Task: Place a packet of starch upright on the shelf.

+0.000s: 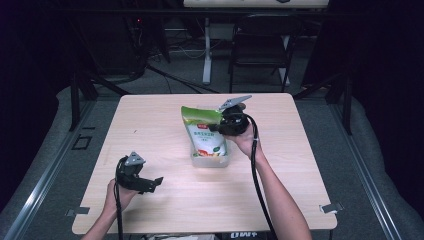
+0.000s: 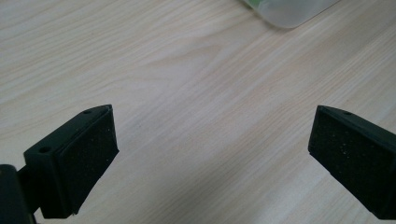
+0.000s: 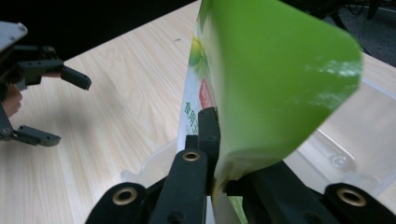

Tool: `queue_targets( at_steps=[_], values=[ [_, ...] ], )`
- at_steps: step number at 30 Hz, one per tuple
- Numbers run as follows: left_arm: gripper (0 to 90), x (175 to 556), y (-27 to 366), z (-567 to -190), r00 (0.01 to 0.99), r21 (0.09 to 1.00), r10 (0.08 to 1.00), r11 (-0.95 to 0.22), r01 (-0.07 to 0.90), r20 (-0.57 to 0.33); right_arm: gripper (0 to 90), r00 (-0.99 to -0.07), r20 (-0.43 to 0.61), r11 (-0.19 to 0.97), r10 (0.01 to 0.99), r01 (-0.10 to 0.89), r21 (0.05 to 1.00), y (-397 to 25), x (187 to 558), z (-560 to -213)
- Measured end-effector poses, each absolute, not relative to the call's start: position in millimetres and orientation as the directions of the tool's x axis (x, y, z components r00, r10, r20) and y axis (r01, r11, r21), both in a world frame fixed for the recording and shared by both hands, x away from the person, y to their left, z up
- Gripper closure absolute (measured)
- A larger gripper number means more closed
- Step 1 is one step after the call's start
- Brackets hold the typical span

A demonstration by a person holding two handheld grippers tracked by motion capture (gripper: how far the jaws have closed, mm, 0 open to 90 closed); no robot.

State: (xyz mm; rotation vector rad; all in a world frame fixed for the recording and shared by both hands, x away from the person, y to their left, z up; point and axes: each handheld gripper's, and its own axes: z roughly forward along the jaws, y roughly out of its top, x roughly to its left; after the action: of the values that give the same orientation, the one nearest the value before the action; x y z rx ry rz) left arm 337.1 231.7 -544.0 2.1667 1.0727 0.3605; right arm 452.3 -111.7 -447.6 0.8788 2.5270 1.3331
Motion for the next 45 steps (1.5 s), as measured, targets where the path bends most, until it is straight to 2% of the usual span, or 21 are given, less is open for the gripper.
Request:
queue_targets(
  at_steps=[4,10,16,22,26,30,37,45],
  values=[
    [1.1,337,231,-544,0.62,0.685,0.783,-0.428,0.59,-0.045,87.0,-0.812,0.105,0.458,0.574,0.425,0.78,-113,452,-452],
    [1.2,337,231,-544,0.621,0.682,0.782,-0.428,0.593,-0.049,90.0,-0.802,0.064,0.482,0.594,0.418,0.77,-117,451,-460],
    [1.2,337,230,-544,0.622,0.682,0.781,-0.43,0.591,-0.048,86.7,-0.792,0.09,0.464,0.604,0.441,0.768,-126,453,-464],
    [1.2,337,231,-545,0.619,0.684,0.784,-0.427,0.592,-0.046,71.8,-0.777,0.115,0.428,0.618,0.456,0.78,-134,453,-455],
    [1.2,337,231,-545,0.618,0.685,0.785,-0.425,0.591,-0.046,53.6,-0.757,0.126,0.406,0.641,0.473,0.782,-141,448,-445],
    [1.2,337,230,-545,0.619,0.685,0.784,-0.426,0.591,-0.047,40.1,-0.735,0.105,0.411,0.67,0.485,0.772,-147,440,-436],
    [1.1,337,231,-545,0.619,0.684,0.784,-0.427,0.592,-0.046,25.6,-0.721,0.098,0.394,0.686,0.482,0.783,-164,421,-420],
    [1.1,337,229,-545,0.619,0.682,0.784,-0.428,0.593,-0.047,15.8,-0.709,0.055,0.411,0.703,0.468,0.782,-181,392,-407]
  ],
)
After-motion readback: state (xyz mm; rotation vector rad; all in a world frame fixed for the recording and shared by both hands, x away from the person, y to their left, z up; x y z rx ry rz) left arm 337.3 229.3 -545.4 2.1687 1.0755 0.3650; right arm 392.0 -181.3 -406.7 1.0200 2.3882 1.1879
